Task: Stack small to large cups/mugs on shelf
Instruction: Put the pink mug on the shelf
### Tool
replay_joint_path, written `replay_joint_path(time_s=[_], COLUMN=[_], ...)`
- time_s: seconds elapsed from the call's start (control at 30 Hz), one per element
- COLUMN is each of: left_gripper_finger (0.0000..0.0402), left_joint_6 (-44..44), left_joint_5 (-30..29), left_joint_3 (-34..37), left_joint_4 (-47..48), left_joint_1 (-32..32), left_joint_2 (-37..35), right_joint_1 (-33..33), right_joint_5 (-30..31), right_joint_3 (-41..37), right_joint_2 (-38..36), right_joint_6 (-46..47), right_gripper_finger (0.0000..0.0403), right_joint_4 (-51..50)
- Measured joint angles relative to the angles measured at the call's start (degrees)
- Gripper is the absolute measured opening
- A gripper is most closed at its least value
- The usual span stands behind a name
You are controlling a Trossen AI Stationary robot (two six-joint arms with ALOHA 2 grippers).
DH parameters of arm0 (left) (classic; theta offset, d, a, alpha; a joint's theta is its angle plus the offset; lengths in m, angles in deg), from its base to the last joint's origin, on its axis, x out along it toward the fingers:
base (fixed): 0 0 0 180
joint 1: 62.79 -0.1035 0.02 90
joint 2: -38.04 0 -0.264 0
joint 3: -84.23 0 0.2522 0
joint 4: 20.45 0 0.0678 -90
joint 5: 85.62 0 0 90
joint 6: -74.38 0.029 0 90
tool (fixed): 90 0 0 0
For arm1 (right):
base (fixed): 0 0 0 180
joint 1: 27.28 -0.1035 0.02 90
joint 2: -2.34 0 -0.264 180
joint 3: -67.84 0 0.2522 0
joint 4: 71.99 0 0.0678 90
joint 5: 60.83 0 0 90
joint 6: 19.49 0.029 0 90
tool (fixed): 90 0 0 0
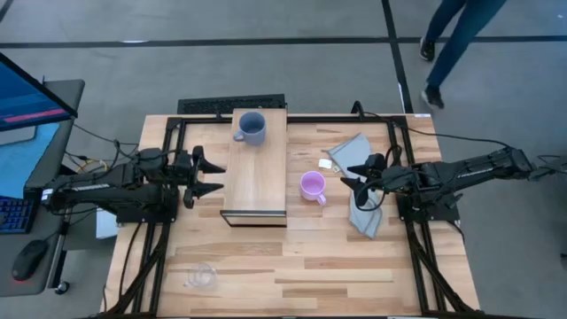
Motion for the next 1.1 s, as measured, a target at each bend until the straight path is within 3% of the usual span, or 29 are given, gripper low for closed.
replay_joint_path(time_s=[0.7, 0.83, 1.1], left_gripper_finger=[0.0234, 0.0234, 0.0234], left_joint_6=[-0.1, -0.1, -0.8], left_joint_5=[-0.1, -0.1, -0.1], left_joint_3=[0.0, 0.0, 0.0], left_joint_4=[1.3, 2.8, 4.3], left_joint_1=[0.0, 0.0, 0.0], left_joint_2=[-0.3, -0.3, -0.3], right_joint_1=[1.1, 3.4, 9.5], right_joint_5=[-1.9, -5.0, -13.5], right_joint_3=[0.0, 0.3, 7.0], right_joint_2=[0.2, 2.8, 14.8], right_joint_6=[4.3, 3.2, 3.0], right_gripper_finger=[0.0265, 0.0265, 0.0265], right_joint_4=[4.0, 4.9, 3.1])
